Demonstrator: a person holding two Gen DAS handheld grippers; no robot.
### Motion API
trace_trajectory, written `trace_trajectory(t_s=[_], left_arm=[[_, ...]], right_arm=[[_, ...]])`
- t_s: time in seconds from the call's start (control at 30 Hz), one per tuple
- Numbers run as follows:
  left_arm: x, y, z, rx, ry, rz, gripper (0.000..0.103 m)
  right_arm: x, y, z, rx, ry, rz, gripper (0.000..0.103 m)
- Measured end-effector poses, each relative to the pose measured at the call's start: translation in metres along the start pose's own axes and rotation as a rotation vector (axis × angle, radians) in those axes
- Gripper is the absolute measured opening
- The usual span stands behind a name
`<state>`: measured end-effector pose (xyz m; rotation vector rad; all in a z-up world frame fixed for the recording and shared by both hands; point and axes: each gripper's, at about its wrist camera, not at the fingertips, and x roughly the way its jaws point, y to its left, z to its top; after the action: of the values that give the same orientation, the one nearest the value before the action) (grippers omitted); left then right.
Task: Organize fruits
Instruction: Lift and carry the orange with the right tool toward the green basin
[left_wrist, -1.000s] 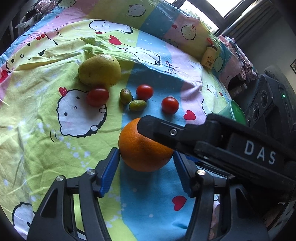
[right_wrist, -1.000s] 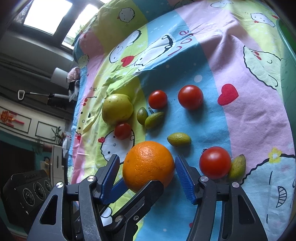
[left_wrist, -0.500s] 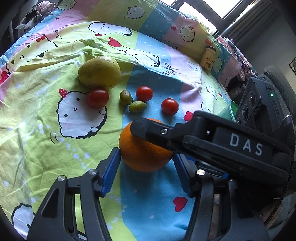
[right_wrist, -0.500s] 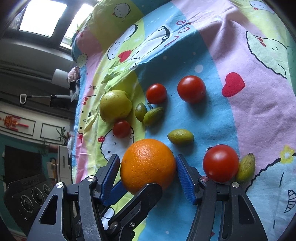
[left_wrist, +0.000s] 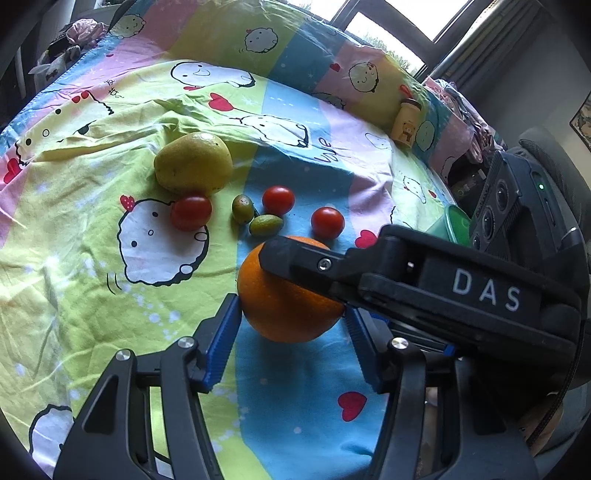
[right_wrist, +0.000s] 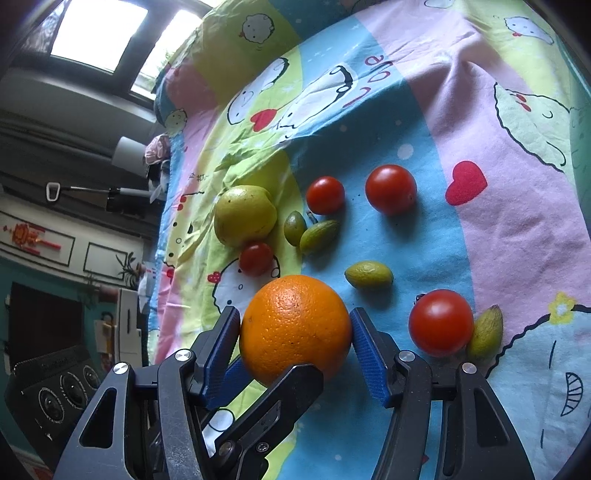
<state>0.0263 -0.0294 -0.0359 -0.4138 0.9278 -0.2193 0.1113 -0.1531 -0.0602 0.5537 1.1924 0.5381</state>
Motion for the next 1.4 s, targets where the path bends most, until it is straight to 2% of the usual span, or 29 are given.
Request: trace_trajectory(t_s=[0.77,1.07,1.4], left_arm=[[-0.031,-0.048,0.004,0.136,-0.166,-0.036,0.058],[-0.033,-0.068,0.008,0.186,-0.185,-0.051,0.058],[-0.029,-0.105,0.025,0.293,-0.178,-0.111,0.058]], right_arm=[[-0.064,0.015,-0.004,-0.092,-0.185,0.056,0.064],[-0.083,0.01,0.0,-0.084,-0.237,0.065,0.064],[-0.119,0.001,0.008,-0.048,-0.336,0.044,0.064]])
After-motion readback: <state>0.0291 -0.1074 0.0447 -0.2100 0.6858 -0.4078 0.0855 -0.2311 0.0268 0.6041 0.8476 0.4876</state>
